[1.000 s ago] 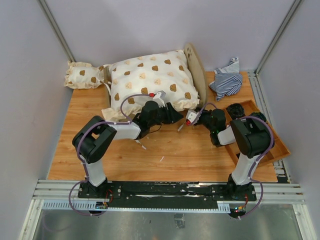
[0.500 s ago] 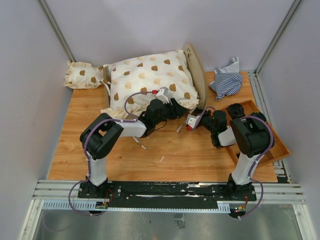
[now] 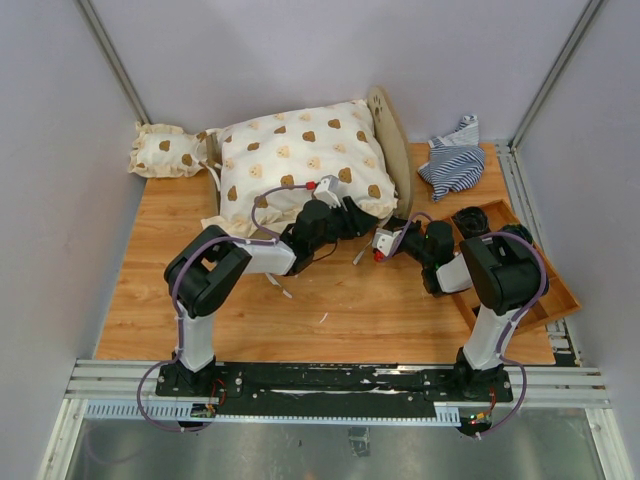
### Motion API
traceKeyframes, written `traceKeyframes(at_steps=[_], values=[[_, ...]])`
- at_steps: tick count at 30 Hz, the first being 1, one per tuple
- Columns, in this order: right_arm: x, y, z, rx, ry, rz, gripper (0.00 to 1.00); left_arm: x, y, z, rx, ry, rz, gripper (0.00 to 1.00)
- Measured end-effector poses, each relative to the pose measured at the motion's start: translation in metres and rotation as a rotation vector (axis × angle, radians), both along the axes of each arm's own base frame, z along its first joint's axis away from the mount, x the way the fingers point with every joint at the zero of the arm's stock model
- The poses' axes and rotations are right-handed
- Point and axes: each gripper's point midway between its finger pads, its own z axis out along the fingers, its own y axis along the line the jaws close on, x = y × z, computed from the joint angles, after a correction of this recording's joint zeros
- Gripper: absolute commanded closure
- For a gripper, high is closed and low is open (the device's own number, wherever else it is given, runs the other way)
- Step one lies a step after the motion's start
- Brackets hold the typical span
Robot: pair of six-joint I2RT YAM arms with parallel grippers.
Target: Set up the pet bed
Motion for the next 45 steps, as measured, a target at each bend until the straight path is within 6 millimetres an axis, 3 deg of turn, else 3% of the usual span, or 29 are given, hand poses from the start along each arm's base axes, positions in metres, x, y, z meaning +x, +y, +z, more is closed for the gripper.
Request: traceKeyframes(at_steps=[15,18,21,22,25,31,39,45], values=[[-0.001,0.001,-0.001,0.019,0.018,-0.003,1.0,-0.003,-0.007,-0.014,-0.017,0.031,-0.009,0.6],[-0.001,0.001,-0.001,0.019,0.018,-0.003,1.0,-0.002,-0.008,-0.014,-0.024,0.035,-0.007,0.72],[-0.001,0.001,-0.001,0.02,0.017,-0.002,0.99,0.0,-0.01,-0.019,-0.024,0.047,-0.004,0.97],[0.0,0.001,0.0,0.023,0.015,-0.003,0.95,0.001,-0.01,-0.023,-0.018,0.052,-0.003,1.0],[-0.001,0.001,0.0,0.046,0.031,-0.018,0.67,0.001,-0.01,-0.027,-0.013,0.062,0.002,1.0],[-0.012,0.002,-0.01,0.155,0.143,-0.081,0.57,0.002,-0.008,-0.028,-0.002,0.06,0.008,1.0],[-0.03,0.005,0.059,0.417,0.145,-0.08,0.54,0.005,-0.004,-0.014,0.016,0.028,0.036,1.0],[-0.042,0.004,0.081,0.652,0.415,-0.179,0.57,0.006,-0.002,0.003,0.015,-0.01,0.047,1.0]])
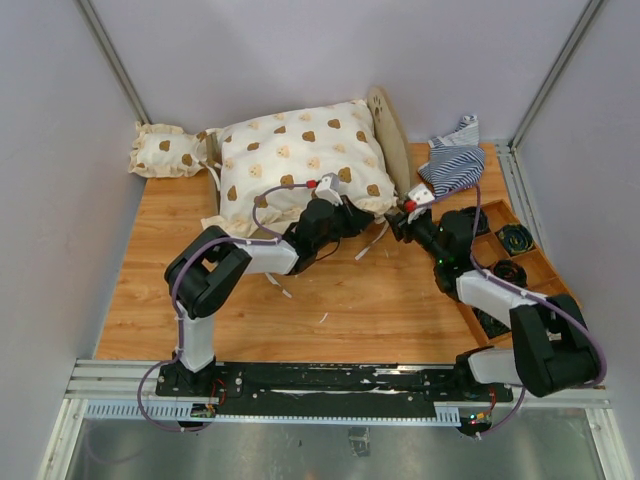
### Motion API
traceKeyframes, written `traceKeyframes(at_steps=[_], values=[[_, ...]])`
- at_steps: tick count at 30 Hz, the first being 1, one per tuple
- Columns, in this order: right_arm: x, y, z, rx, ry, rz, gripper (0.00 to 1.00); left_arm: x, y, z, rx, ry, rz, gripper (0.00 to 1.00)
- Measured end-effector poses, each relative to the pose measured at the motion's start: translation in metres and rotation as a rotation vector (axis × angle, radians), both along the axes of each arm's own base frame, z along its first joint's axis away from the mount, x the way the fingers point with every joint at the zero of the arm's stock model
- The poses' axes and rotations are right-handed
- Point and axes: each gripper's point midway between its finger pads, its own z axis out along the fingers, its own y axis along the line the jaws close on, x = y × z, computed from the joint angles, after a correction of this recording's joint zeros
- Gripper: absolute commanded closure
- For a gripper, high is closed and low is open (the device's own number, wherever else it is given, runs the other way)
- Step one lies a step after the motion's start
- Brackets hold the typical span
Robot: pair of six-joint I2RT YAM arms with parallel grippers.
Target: Set up the pet bed
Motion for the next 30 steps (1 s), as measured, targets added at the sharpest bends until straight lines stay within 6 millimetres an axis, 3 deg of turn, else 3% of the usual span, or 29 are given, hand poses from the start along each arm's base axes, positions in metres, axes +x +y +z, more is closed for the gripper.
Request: traceKeyframes(at_steps=[3,5,11,23,30], values=[[-0.002,-0.002,0.011,0.187,0.185,-0.086,0.59,-0.001,-0.002,0.005,-0.001,-0.007,0.001,1.0],[-0.01,-0.001,0.006,0.319,0.295,-0.129,0.6,-0.002,-0.004,0.007,0.0,-0.011,0.0,1.0],[-0.025,-0.008,-0.058,0.566,0.637,-0.359,0.54,-0.008,-0.009,0.012,0.014,-0.024,0.001,1.0],[-0.008,-0.001,-0.132,0.719,0.768,-0.524,0.52,-0.013,-0.005,0.038,0.047,-0.087,0.019,1.0],[0.019,0.016,-0.133,0.802,0.712,-0.469,0.59,-0.012,-0.001,0.039,0.073,-0.103,0.03,1.0]])
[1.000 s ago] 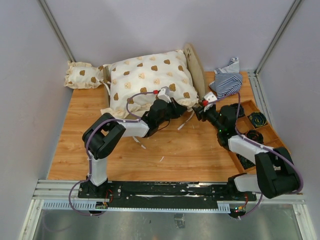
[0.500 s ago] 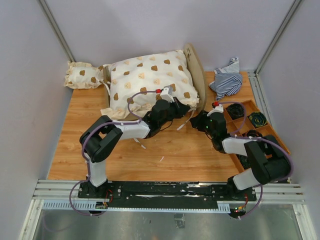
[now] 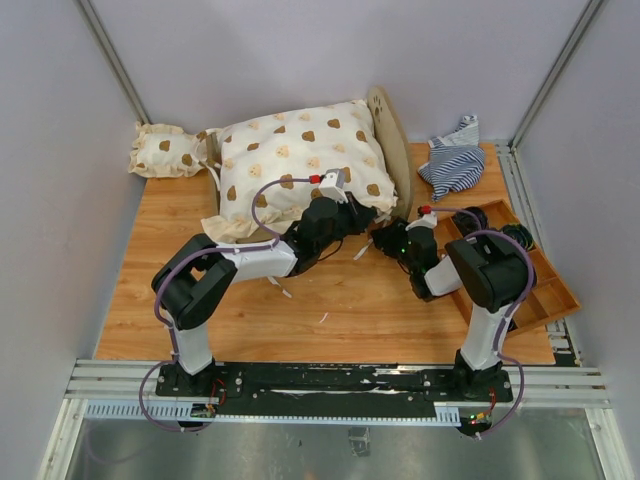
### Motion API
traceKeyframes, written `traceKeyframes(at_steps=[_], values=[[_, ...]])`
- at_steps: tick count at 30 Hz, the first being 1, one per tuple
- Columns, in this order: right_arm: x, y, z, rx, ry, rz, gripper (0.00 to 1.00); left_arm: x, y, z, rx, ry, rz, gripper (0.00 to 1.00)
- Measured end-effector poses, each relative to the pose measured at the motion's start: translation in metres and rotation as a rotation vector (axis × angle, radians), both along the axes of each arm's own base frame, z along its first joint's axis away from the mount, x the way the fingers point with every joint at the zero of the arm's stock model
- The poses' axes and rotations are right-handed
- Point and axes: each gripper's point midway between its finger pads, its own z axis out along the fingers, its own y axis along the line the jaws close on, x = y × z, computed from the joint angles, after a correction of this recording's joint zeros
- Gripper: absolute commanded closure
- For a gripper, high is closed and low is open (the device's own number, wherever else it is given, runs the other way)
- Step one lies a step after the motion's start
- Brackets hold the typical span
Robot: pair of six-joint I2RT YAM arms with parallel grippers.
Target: Set up the pet bed
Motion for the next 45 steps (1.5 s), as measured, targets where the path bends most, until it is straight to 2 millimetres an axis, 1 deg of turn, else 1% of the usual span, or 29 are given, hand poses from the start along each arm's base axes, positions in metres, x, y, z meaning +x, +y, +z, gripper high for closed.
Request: traceKeyframes(at_steps=[4,5,8,9,11,13,15,17,20,22,25,28,29,31,34,36,38,40,42,45], values=[[0.005,0.006,-0.001,0.019,-0.04,0.007,0.62,0.0,0.0,-0.001,0.006,-0.003,-0.001,1.0],[0.005,0.007,0.0,0.022,-0.047,0.009,0.67,0.0,0.0,-0.001,0.008,-0.004,-0.001,1.0],[0.005,0.009,-0.003,0.022,-0.053,0.014,0.97,0.0,0.0,-0.001,0.012,-0.007,-0.002,1.0],[0.005,0.009,-0.004,0.019,-0.053,0.015,0.99,0.0,0.0,-0.001,0.013,-0.008,-0.002,1.0],[0.005,0.008,-0.004,0.024,-0.053,0.002,1.0,0.002,0.002,-0.001,0.017,-0.012,0.007,1.0],[0.001,0.001,-0.004,0.016,-0.054,-0.025,1.0,0.004,0.004,-0.001,0.025,-0.019,0.026,1.0],[-0.008,-0.015,-0.006,-0.013,-0.028,-0.072,1.0,0.007,0.009,-0.001,0.052,-0.032,0.047,1.0],[-0.01,-0.031,-0.001,-0.048,-0.003,-0.119,1.0,0.01,0.012,0.003,0.077,-0.051,0.061,1.0],[-0.002,-0.056,0.019,-0.082,-0.022,-0.19,1.0,0.016,0.012,0.022,0.09,-0.098,0.074,1.0],[0.003,-0.068,0.027,-0.112,-0.032,-0.218,1.0,0.015,0.014,0.034,0.093,-0.129,0.073,1.0],[0.011,-0.074,0.028,-0.156,-0.017,-0.221,1.0,0.011,0.015,0.051,0.095,-0.175,0.049,1.0],[0.013,-0.078,0.024,-0.181,-0.004,-0.217,1.0,-0.003,0.012,0.064,0.096,-0.219,-0.001,1.0],[0.013,-0.08,0.022,-0.191,0.004,-0.213,1.0,-0.011,0.011,0.063,0.099,-0.225,-0.021,1.0],[0.012,-0.082,0.02,-0.208,0.014,-0.21,1.0,-0.026,0.008,0.052,0.111,-0.217,-0.054,1.0],[0.012,-0.089,0.017,-0.236,0.027,-0.212,1.0,-0.045,0.011,0.013,0.17,-0.165,-0.089,1.0],[0.013,-0.096,0.02,-0.26,0.032,-0.219,1.0,-0.05,0.024,-0.017,0.235,-0.128,-0.073,1.0],[0.016,-0.103,0.029,-0.274,0.022,-0.225,1.0,-0.05,0.04,-0.038,0.306,-0.103,-0.036,1.0],[0.024,-0.108,0.042,-0.283,0.001,-0.223,1.0,-0.046,0.053,-0.045,0.359,-0.096,0.013,1.0],[0.031,-0.11,0.051,-0.289,-0.009,-0.212,1.0,-0.039,0.068,-0.042,0.397,-0.098,0.08,1.0],[0.034,-0.112,0.054,-0.302,-0.001,-0.192,1.0,-0.03,0.09,-0.039,0.439,-0.078,0.175,1.0]])
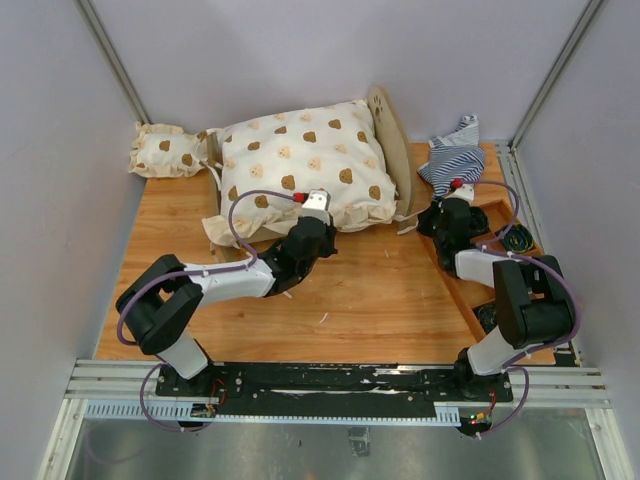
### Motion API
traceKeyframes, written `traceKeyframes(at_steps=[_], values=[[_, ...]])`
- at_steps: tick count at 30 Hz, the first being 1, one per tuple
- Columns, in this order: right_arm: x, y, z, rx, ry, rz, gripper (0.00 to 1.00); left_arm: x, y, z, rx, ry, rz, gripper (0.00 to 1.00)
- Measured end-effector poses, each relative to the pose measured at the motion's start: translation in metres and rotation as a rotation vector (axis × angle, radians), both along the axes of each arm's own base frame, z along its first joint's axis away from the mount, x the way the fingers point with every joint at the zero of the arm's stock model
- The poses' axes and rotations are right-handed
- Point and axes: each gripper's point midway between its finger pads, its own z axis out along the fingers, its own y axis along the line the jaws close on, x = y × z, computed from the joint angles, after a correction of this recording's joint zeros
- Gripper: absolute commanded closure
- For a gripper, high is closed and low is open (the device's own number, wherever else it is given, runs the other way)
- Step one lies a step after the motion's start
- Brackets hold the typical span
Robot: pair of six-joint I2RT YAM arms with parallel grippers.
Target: Set up the pet bed
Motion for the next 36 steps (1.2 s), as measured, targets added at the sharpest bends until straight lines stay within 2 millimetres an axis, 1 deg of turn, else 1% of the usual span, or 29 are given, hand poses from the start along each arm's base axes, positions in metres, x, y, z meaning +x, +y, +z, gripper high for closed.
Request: traceKeyframes(at_steps=[2,4,6,8,11,15,17,19,21,23,24,25,26,27,29,31,32,33,34,36], values=[[-0.002,-0.003,-0.004,-0.007,0.02,0.006,1.0,0.007,0.013,-0.003,0.011,0.013,0.049,1.0],[-0.004,-0.006,-0.008,-0.008,0.037,0.01,1.0,0.011,0.029,-0.011,0.022,0.042,0.106,1.0],[-0.004,-0.006,-0.009,-0.006,0.045,0.02,1.0,0.013,0.042,-0.021,0.022,0.072,0.144,1.0],[-0.003,-0.006,-0.007,-0.006,0.044,0.026,1.0,0.012,0.051,-0.03,0.015,0.1,0.169,1.0],[-0.002,-0.005,-0.005,-0.004,0.039,0.035,1.0,0.008,0.055,-0.038,-0.003,0.127,0.186,1.0],[-0.002,0.0,-0.003,0.007,0.036,0.064,1.0,0.006,0.062,-0.04,-0.05,0.142,0.21,1.0],[-0.003,0.004,0.001,0.014,0.025,0.086,1.0,0.007,0.065,-0.038,-0.067,0.144,0.218,1.0],[-0.003,0.007,0.009,0.018,0.006,0.101,1.0,0.008,0.065,-0.037,-0.082,0.147,0.225,1.0],[-0.004,0.007,0.015,0.018,-0.004,0.106,1.0,0.007,0.066,-0.04,-0.094,0.153,0.231,1.0],[-0.007,0.007,0.016,0.016,0.004,0.108,1.0,0.003,0.068,-0.047,-0.108,0.165,0.234,1.0],[-0.008,0.007,0.016,0.016,0.008,0.109,1.0,0.001,0.067,-0.051,-0.114,0.176,0.231,0.93],[-0.01,0.009,0.017,0.02,0.013,0.122,0.95,-0.001,0.067,-0.054,-0.118,0.187,0.224,0.79],[-0.011,0.011,0.017,0.024,0.017,0.131,0.85,-0.002,0.066,-0.056,-0.12,0.196,0.216,0.64],[-0.013,0.014,0.019,0.032,0.025,0.15,0.75,-0.004,0.066,-0.057,-0.115,0.202,0.207,0.54],[-0.018,0.02,0.023,0.046,0.04,0.183,0.63,-0.008,0.069,-0.06,-0.091,0.219,0.206,0.49],[-0.028,0.023,0.027,0.058,0.07,0.203,0.56,-0.014,0.076,-0.058,-0.063,0.235,0.21,0.42],[-0.033,0.023,0.028,0.061,0.085,0.203,0.55,-0.017,0.081,-0.052,-0.049,0.232,0.216,0.39],[-0.041,0.022,0.029,0.061,0.11,0.201,0.53,-0.018,0.086,-0.044,-0.041,0.223,0.222,0.37],[-0.05,0.02,0.03,0.061,0.137,0.194,0.53,-0.02,0.093,-0.031,-0.03,0.204,0.231,0.36],[-0.064,0.014,0.033,0.061,0.177,0.167,0.52,-0.016,0.107,0.002,-0.028,0.153,0.259,0.34]])
